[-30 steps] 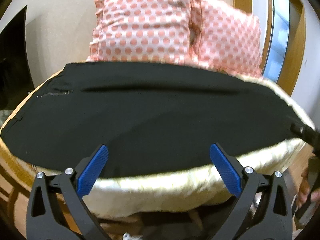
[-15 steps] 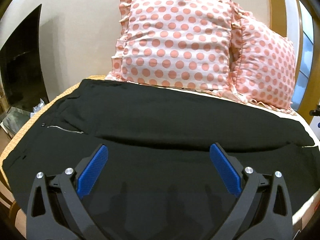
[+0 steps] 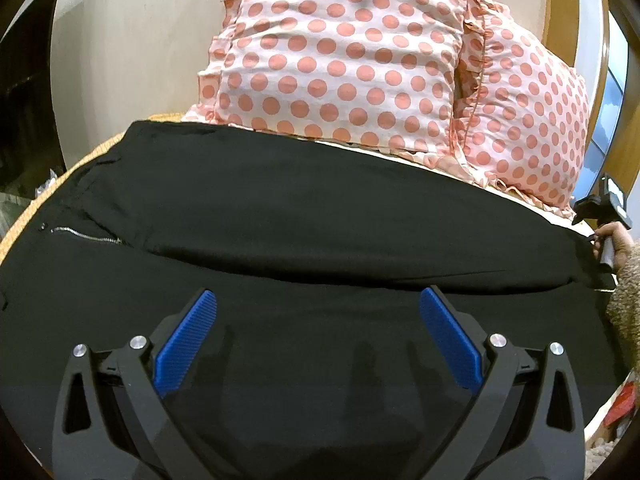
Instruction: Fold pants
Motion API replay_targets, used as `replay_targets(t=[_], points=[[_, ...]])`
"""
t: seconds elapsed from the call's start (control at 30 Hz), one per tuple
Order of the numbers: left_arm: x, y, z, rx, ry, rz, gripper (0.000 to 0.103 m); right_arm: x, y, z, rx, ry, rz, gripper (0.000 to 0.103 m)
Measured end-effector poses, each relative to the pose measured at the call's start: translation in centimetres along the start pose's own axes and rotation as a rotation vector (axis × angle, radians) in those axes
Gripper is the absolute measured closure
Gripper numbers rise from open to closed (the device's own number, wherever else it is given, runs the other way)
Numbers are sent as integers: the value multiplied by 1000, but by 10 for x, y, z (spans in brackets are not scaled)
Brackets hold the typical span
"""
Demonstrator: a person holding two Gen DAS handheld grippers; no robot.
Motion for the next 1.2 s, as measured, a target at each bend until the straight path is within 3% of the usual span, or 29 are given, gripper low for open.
replay_targets(t=[0.17,0.23,0.27,0.37,0.5,0.67,0.77,0.87,1.0,1.2], points=[[-1,5,4,-20,-27,29,2,-6,9,2,-50,-34,-25,45],[-1,7,5,-23,-31,37,2,-9,6,1,-62,-54,-42,54],[-1,7,5,-24,-32,40,2,-14,0,-1,-49,-56,-45,67],[-1,6,5,-23,-37,37,2,-22,-9,-17,6,-18,-51,86],[-1,6,5,-27,-42,36,2,-32,-23,-48,165,70,-42,98],[-1,6,8,-28,-57,38,2,-44,-75,-81,359,122,-153,98],[-2,4,10,-24,-70,33,2,-62,-122,-105,490,116,-248,98],[-2,3,10,-19,-73,25,2,-90,-155,-136,592,139,-286,98],[-3,1,10,-8,-72,18,2,-138,-168,-184,650,194,-271,98],[-3,3,9,6,-58,26,2,-189,-140,-234,637,296,-137,98]])
Point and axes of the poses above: each gripper's, at about its wrist camera, not at the fingertips, and y roughly the way its jaws point, z to its left, x to its top, the point moved 2 cm from there along y, roughly the way its jaws point, and after that the axes turned 4 degrees about y, right-handed, at the moved point
